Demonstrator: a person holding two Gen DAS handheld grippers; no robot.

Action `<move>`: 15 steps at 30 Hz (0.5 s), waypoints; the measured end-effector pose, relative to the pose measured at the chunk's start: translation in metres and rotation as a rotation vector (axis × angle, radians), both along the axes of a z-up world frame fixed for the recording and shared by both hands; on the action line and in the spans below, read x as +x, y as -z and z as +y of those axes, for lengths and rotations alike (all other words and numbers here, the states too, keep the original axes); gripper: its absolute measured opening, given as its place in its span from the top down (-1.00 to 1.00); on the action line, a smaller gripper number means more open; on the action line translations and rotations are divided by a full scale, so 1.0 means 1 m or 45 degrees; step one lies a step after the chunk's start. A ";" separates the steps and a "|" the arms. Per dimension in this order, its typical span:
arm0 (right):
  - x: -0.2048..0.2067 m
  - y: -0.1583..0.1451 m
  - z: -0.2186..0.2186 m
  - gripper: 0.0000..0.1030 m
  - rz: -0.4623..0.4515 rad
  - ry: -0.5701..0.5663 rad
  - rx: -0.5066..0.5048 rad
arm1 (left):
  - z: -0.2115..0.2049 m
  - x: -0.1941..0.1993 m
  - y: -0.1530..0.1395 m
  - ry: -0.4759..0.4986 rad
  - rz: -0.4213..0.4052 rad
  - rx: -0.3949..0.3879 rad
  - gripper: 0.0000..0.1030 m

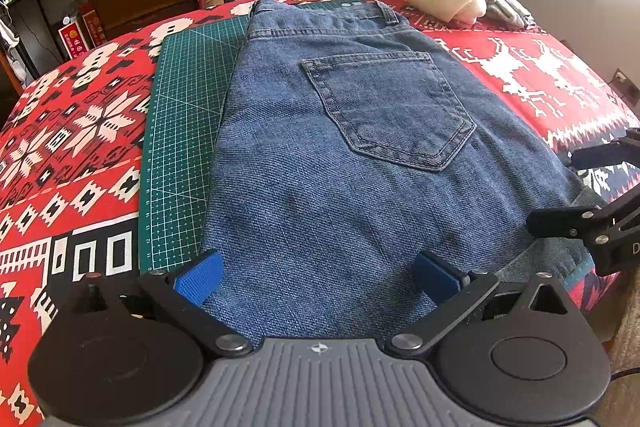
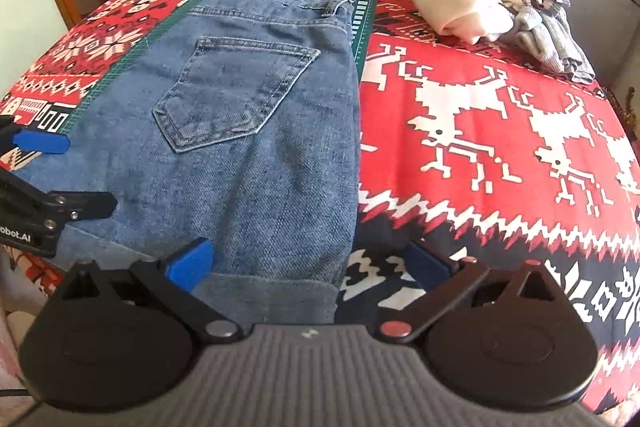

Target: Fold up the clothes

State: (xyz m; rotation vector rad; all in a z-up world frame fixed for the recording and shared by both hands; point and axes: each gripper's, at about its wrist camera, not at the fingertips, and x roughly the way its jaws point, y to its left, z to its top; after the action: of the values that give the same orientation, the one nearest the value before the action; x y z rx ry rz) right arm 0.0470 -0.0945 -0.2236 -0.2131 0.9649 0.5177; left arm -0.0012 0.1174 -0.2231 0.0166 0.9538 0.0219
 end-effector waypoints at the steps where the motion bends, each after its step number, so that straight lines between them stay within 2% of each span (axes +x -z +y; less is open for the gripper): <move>1: 0.000 0.000 0.000 -0.99 0.001 0.000 -0.001 | 0.000 0.000 0.000 0.000 0.001 0.000 -1.00; 15: -0.006 0.004 -0.002 -0.99 -0.068 -0.028 0.030 | -0.001 0.000 0.000 0.000 0.005 0.000 -1.00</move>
State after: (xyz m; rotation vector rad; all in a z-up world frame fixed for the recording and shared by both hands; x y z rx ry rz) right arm 0.0412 -0.0965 -0.2272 -0.2152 0.9046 0.5407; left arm -0.0009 0.1169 -0.2228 0.0168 0.9581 0.0220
